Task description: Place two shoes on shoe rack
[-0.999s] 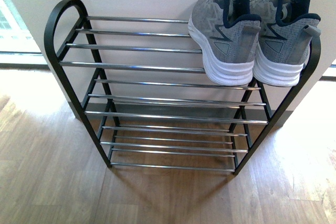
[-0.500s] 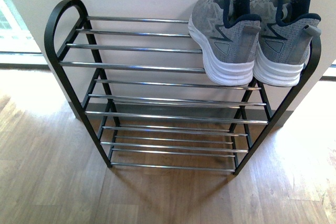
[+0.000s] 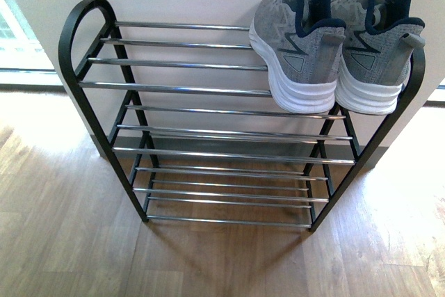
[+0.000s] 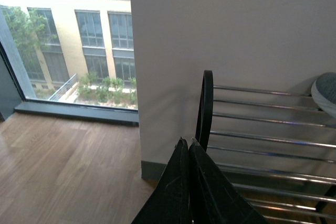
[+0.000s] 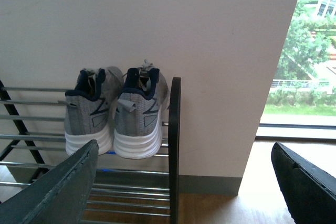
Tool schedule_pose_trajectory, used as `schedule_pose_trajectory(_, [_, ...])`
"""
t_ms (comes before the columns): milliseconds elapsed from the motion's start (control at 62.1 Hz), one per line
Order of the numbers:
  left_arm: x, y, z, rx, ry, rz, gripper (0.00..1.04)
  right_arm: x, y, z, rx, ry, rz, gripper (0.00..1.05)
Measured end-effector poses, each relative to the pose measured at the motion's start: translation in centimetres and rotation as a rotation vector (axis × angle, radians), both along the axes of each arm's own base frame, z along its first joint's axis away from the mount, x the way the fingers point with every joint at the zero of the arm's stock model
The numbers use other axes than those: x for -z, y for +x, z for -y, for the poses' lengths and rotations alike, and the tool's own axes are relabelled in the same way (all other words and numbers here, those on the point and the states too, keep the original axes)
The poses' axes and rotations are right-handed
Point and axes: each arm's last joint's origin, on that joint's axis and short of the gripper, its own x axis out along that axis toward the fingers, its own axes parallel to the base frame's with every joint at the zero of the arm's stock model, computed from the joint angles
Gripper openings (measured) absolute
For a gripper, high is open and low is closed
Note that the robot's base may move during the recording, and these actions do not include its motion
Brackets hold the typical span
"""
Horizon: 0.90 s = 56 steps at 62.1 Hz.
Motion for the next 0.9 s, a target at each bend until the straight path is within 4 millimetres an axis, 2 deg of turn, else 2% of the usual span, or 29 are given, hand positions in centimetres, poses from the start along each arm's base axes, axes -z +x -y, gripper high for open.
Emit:
schedule_pose_trajectory(564, [-0.07, -0.14, -0.01, -0.001, 0.000, 0.011, 0.02, 0.00, 0.00, 0.00, 0.000, 0.000, 0.000, 0.95])
schedule_pose_trajectory(902, [-0.07, -0.14, -0.01, -0.001, 0.000, 0.011, 0.65, 0.00, 0.00, 0.00, 0.000, 0.000, 0.000, 0.95])
